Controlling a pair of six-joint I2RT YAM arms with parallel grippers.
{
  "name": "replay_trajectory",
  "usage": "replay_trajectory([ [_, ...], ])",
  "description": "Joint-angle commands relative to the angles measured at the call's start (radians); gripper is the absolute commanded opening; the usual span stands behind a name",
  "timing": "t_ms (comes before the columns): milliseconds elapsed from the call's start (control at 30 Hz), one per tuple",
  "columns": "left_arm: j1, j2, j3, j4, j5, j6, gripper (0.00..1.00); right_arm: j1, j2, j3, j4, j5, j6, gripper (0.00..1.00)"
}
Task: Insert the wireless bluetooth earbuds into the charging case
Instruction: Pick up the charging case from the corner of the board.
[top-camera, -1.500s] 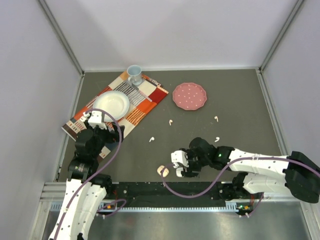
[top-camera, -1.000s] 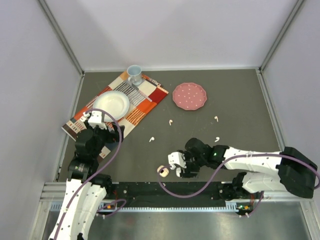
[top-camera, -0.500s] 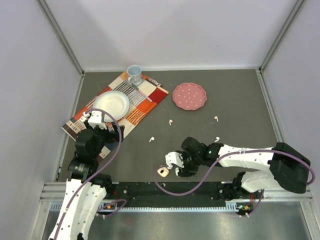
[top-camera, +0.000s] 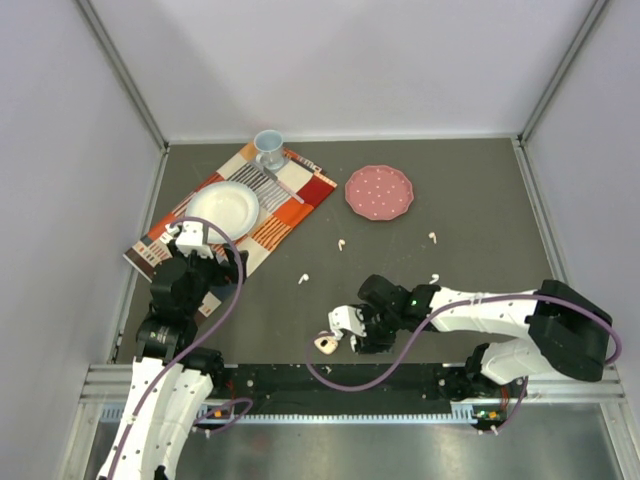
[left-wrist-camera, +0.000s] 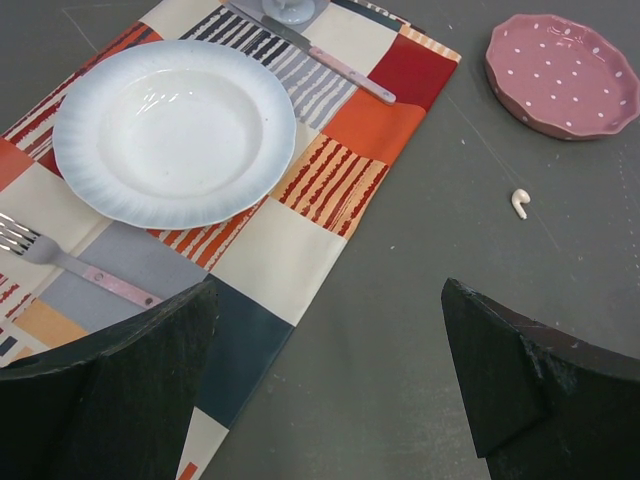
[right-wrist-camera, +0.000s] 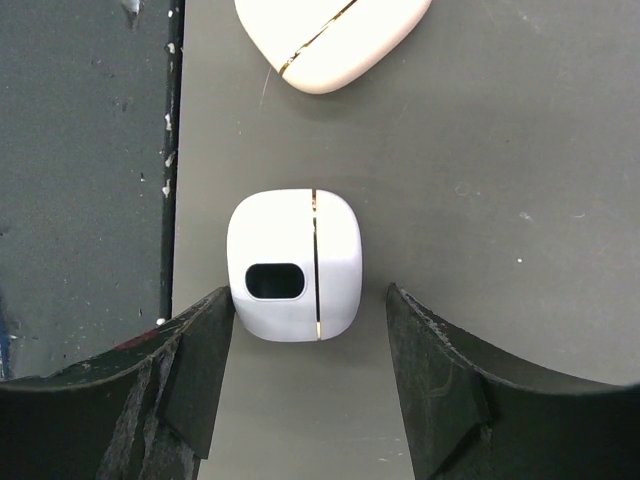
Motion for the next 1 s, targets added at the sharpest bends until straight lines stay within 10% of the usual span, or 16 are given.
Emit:
replay_trajectory([
  [0, 0.001, 0.011, 0.000, 0.031, -0.008, -0.010, 0.99, 0.013, 0.016, 0.053, -0.010, -0.021, -0.024, 0.61],
  [333, 0.001, 0.021, 0.006, 0.025, -0.011, -0.012, 0.99, 0.014, 0.038, 0.065, -0.017, -0.011, -0.022, 0.62],
  [733, 0.001, -0.016, 0.001, 0.030, -0.014, -0.024, 0.99, 0.014, 0.048, 0.076, -0.004, 0.007, -0.002, 0.31],
  [967, 0.001, -0.014, 0.001, 0.025, -0.025, -0.019, 0.99, 0.014, -0.016, 0.030, 0.055, 0.048, 0.009, 0.61],
])
